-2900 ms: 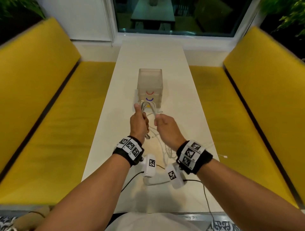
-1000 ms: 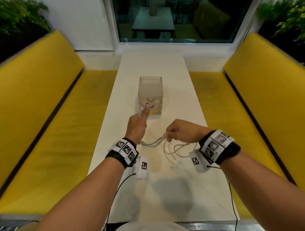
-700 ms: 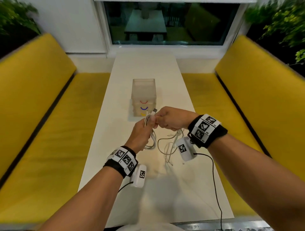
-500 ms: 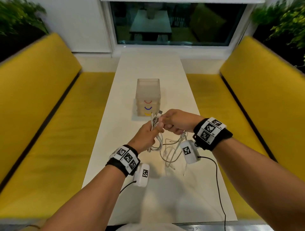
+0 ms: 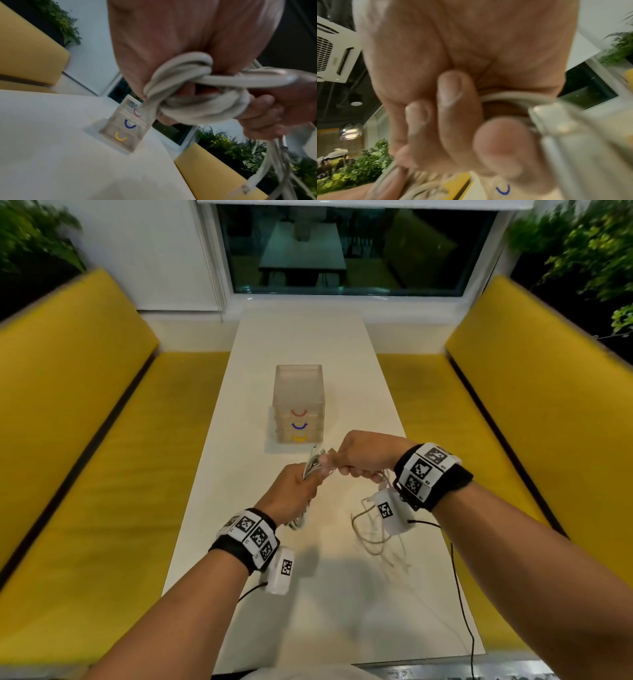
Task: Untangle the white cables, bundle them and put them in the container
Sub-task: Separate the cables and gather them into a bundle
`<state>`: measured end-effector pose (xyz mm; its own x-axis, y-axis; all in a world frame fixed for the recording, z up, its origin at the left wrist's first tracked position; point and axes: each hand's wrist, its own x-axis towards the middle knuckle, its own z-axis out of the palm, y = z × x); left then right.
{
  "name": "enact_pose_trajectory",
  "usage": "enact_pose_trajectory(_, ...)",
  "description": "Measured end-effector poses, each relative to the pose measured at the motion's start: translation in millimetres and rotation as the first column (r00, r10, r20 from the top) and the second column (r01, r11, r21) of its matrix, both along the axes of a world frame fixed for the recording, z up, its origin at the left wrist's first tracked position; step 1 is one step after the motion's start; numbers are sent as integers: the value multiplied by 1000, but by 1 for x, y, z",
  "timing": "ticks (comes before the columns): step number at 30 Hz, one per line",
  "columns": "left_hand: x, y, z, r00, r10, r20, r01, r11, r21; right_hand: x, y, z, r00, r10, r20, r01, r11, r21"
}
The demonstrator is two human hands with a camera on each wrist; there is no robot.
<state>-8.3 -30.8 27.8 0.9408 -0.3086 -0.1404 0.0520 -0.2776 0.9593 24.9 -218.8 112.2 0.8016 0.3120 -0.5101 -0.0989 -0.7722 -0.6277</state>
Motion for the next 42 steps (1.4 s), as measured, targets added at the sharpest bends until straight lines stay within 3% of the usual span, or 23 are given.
enact_pose_trajectory(8, 7, 29, -13, 996, 85, -19, -83, 992, 93, 3, -40, -24, 986, -130, -109, 140, 986, 90)
enact_pose_trajectory(11, 10, 33, -17, 985, 164, -51, -164, 986, 11, 1, -48, -29, 984, -142, -111, 157, 978, 140)
enact_pose_trajectory(15, 14, 28, -22, 922, 322, -217, -359, 919, -163, -9, -30, -36, 970, -242, 11, 229, 932, 281)
enact_pose_trajectory(18, 21, 16, -16, 846, 484, -223, -522, 838, -161, -26, 3, -51, 920, -346, 185, 253, 883, 395)
enact_pose_trajectory(21, 25, 6, -7, 795, 567, -217, -601, 784, -153, -41, 32, -70, 868, -379, 320, 234, 882, 410)
enact_pose_trajectory(25, 28, -4, 5, 776, 606, -175, -630, 755, -183, -52, 57, -82, 861, -344, 375, 219, 916, 336)
enact_pose_trajectory(29, 25, -12, 10, 795, 583, -166, -607, 768, -206, -55, 69, -80, 864, -265, 428, 157, 950, 270)
enact_pose_trajectory(34, 18, -13, 11, 820, 463, -337, -572, 681, -457, -56, 68, -76, 871, -229, 434, 145, 965, 218)
enact_pose_trajectory(39, 14, -13, 9, 884, 330, -332, -461, 732, -501, -57, 70, -74, 880, -120, 460, 78, 991, 109)
enact_pose_trajectory(42, 11, -17, 14, 894, 260, -365, -433, 712, -553, -60, 72, -72, 886, -122, 447, 84, 991, 105)
